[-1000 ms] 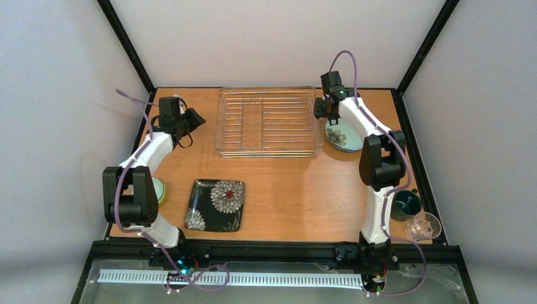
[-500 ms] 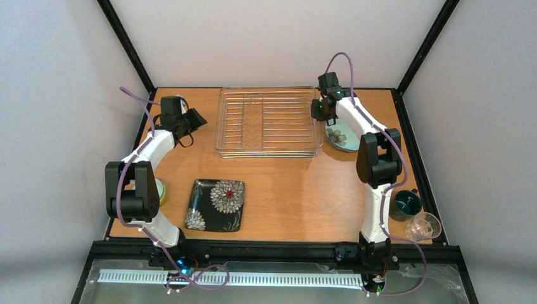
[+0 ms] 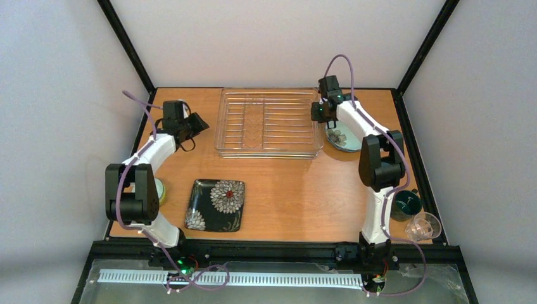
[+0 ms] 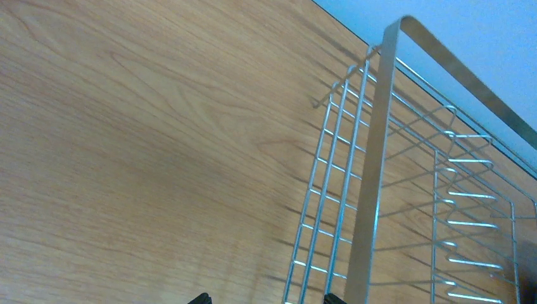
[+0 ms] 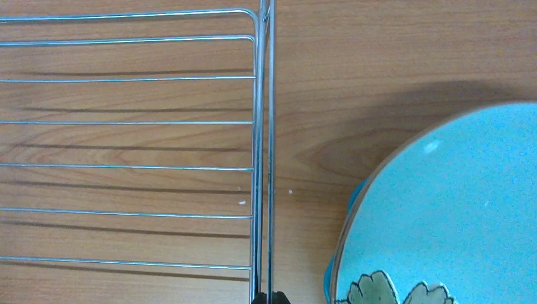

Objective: Load the mixed dishes into the dish rack
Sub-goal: Move the dish rack to the center of the board.

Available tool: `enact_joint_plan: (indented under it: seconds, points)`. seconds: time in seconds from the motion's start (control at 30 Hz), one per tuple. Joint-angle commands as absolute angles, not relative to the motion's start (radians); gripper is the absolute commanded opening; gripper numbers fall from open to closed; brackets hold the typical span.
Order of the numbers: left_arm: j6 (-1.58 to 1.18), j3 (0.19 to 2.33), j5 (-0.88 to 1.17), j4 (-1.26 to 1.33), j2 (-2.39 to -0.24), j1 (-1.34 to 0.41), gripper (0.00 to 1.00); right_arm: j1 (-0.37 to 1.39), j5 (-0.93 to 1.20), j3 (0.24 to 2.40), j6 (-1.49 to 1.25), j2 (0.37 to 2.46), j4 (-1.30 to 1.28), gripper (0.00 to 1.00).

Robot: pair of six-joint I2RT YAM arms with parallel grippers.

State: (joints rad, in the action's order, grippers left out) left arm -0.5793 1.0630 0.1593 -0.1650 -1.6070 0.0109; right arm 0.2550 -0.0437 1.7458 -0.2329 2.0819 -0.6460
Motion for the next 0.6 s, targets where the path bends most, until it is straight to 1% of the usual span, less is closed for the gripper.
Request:
enact_joint_plan:
  seconds: [0.0,0.57]
  points:
    - [-0.592,1.046,0.156,-0.162,-1.562,-0.019,1.0,0.258,-0.053,1.676,-0.223,2.026,-0.686,0.02]
    - [-0.615,0.976,0.132,-0.18,-1.435,-0.021,1.0,0.273,-0.065,1.506,-0.171,1.854,-0.644,0.02]
